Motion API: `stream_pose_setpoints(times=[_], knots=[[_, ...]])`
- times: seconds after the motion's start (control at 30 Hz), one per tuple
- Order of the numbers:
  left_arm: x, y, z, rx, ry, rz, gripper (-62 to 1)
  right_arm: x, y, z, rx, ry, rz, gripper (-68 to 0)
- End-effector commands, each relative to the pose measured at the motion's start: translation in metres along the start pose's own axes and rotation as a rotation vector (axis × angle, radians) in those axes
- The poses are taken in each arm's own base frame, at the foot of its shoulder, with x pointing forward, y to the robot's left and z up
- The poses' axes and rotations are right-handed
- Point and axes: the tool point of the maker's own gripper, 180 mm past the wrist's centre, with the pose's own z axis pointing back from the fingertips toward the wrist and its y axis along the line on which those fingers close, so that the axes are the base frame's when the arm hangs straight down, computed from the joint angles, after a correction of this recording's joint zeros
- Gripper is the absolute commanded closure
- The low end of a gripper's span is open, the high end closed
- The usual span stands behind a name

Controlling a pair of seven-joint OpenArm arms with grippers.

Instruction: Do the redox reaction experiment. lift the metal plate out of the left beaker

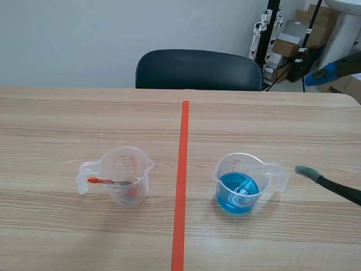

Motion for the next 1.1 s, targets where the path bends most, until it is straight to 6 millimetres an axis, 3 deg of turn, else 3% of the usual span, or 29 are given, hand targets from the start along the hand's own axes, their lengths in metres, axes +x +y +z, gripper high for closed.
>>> stream_pose_setpoints(times=[0.0,0.3,0.5,0.7,0.77,0.9,1.07], knots=[[0.01,0.002,0.0,-0.001,-0.048,-0.002,-62.3,0.006,-0.008,0.0,-0.035,-0.025,0.002,-67.9],[0.01,0.003,-0.002,-0.014,-0.049,-0.005,-62.3,0.001,-0.015,0.007,-0.143,-0.006,-0.008,-67.9],[0.01,0.003,-0.001,-0.014,-0.049,-0.003,-62.3,-0.001,-0.03,0.021,-0.358,0.001,0.001,-67.9],[0.01,0.002,-0.001,-0.017,-0.048,-0.003,-62.3,0.005,-0.034,0.019,-0.372,-0.017,-0.001,-67.9],[0.007,0.002,-0.002,-0.018,-0.033,-0.004,-62.3,-0.001,-0.035,0.018,-0.36,0.011,-0.034,-67.9],[-0.004,0.004,-0.006,-0.02,0.019,-0.011,-62.3,-0.009,-0.052,0.014,-0.34,0.048,-0.094,-67.9],[-0.003,0.005,-0.008,-0.02,0.014,-0.012,-62.3,-0.009,-0.069,0.012,-0.33,0.037,-0.116,-67.9]])
